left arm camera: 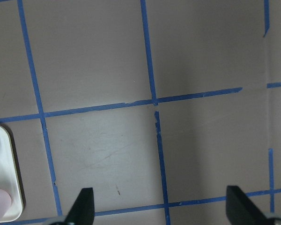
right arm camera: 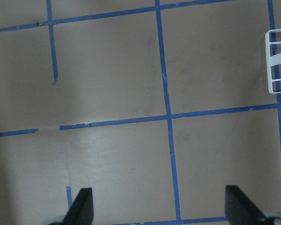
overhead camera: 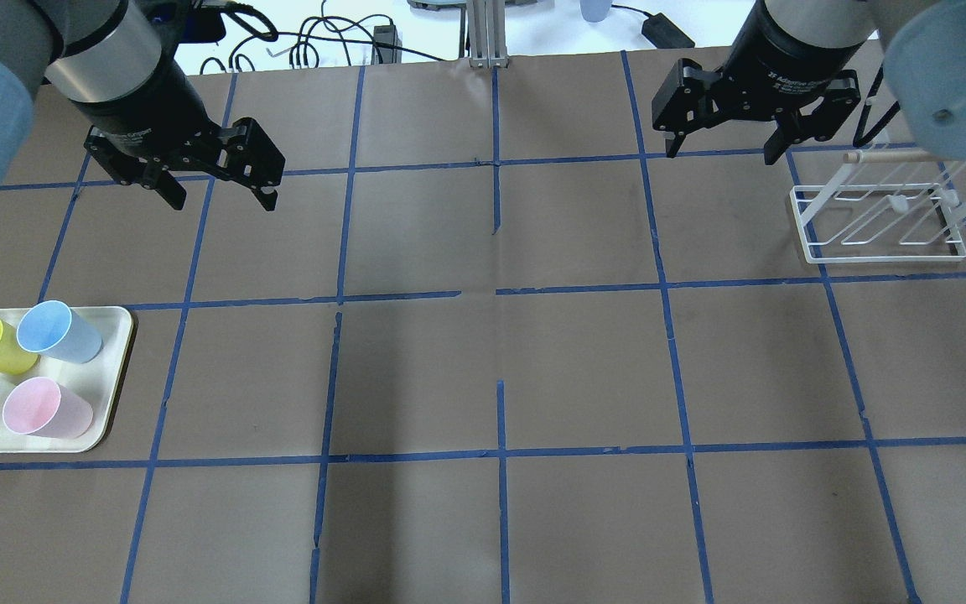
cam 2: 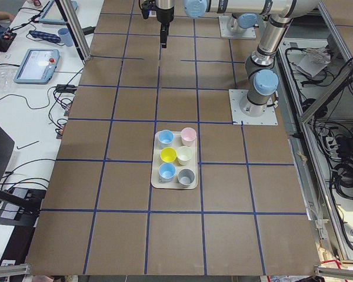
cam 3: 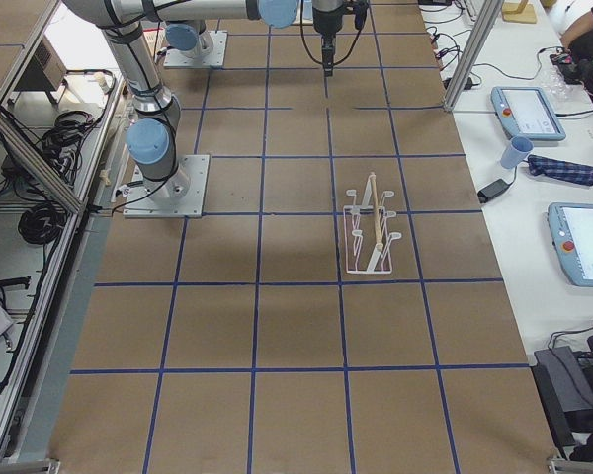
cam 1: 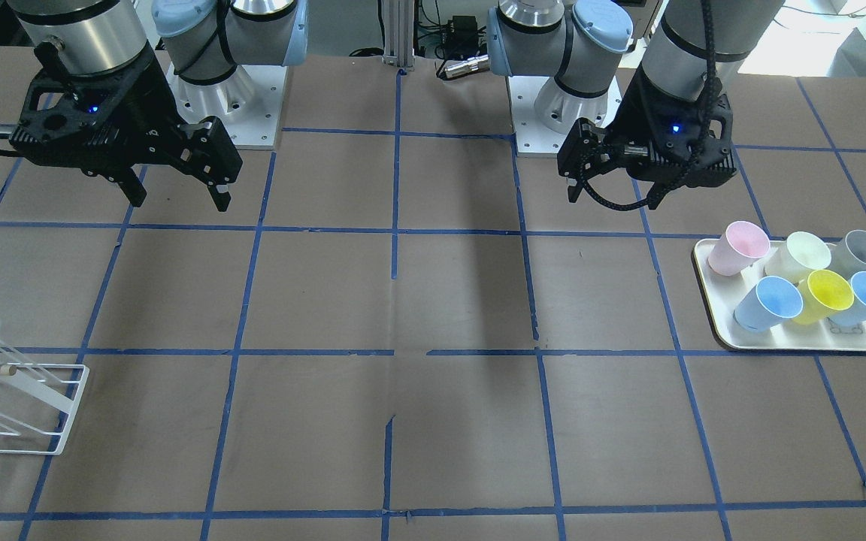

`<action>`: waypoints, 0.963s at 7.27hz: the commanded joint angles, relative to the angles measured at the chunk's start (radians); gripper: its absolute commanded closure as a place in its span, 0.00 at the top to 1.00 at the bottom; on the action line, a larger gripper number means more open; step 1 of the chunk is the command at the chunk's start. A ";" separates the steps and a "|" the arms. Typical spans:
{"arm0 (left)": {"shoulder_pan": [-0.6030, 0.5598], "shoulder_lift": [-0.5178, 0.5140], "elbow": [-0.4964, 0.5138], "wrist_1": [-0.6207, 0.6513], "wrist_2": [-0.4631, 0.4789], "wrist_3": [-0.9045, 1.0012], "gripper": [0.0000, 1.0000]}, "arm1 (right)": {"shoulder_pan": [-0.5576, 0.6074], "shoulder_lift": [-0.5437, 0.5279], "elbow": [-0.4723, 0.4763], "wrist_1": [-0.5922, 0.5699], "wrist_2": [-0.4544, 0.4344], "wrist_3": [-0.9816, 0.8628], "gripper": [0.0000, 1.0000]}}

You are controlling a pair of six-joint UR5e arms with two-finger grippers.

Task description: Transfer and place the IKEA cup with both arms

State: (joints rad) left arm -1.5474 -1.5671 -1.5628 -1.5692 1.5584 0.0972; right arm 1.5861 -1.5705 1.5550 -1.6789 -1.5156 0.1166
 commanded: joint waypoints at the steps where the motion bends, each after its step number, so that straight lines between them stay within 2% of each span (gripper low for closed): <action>1: 0.007 0.004 0.013 -0.043 -0.012 -0.010 1.00 | 0.000 0.000 0.001 -0.002 0.000 0.000 1.00; 4: 0.044 0.009 0.023 -0.095 -0.018 -0.010 1.00 | 0.000 0.001 0.002 -0.001 0.000 -0.002 1.00; 7: 0.035 0.015 0.017 -0.043 -0.006 -0.011 1.00 | 0.000 0.001 0.004 -0.001 -0.001 -0.002 1.00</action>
